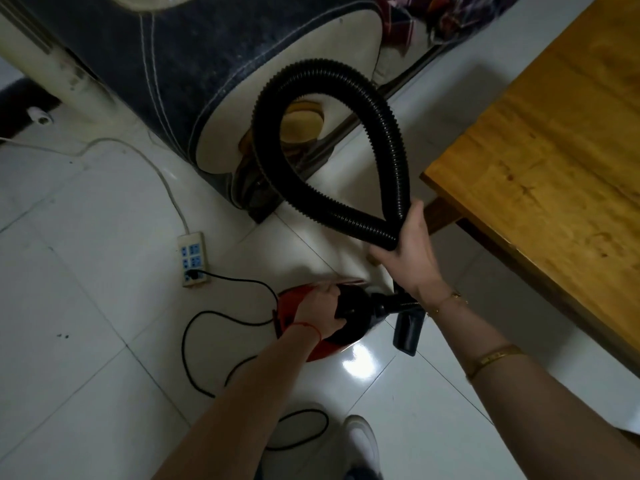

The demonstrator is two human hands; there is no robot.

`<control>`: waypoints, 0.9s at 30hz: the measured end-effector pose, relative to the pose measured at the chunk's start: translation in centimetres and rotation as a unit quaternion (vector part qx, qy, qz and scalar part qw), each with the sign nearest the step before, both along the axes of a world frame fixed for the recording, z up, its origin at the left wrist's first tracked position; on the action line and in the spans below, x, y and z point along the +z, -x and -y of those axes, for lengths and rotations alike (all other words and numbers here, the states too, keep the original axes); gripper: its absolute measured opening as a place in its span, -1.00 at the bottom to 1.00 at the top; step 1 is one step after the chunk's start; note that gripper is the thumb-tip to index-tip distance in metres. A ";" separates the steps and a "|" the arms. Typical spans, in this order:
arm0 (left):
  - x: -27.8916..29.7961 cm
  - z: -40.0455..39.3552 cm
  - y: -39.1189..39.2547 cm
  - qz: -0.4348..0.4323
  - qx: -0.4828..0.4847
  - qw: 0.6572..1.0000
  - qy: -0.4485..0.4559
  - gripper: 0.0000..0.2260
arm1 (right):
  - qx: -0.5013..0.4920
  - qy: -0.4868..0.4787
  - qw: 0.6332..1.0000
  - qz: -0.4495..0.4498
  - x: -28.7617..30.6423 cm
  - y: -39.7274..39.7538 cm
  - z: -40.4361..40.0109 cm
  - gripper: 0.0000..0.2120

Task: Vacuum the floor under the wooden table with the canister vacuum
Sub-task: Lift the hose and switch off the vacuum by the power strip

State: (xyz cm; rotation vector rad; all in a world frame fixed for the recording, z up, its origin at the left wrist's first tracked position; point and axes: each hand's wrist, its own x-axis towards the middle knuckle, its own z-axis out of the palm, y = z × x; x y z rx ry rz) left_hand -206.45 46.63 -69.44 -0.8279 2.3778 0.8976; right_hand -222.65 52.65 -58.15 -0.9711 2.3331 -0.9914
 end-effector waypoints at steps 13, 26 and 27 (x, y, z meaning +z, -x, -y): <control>-4.1 -2.0 -0.1 0.050 -0.040 0.996 0.055 -0.55 | 0.007 0.016 1.000 -0.018 0.0 1.5 0.1 -0.41; -1.2 9.9 -2.5 0.065 -0.047 0.991 0.107 -0.56 | -0.023 0.051 0.998 0.020 1.4 -0.4 8.1 -0.49; -1.2 10.8 -2.6 0.064 -0.045 0.991 0.105 -0.56 | -0.025 0.053 0.998 0.015 1.3 -0.6 8.9 -0.49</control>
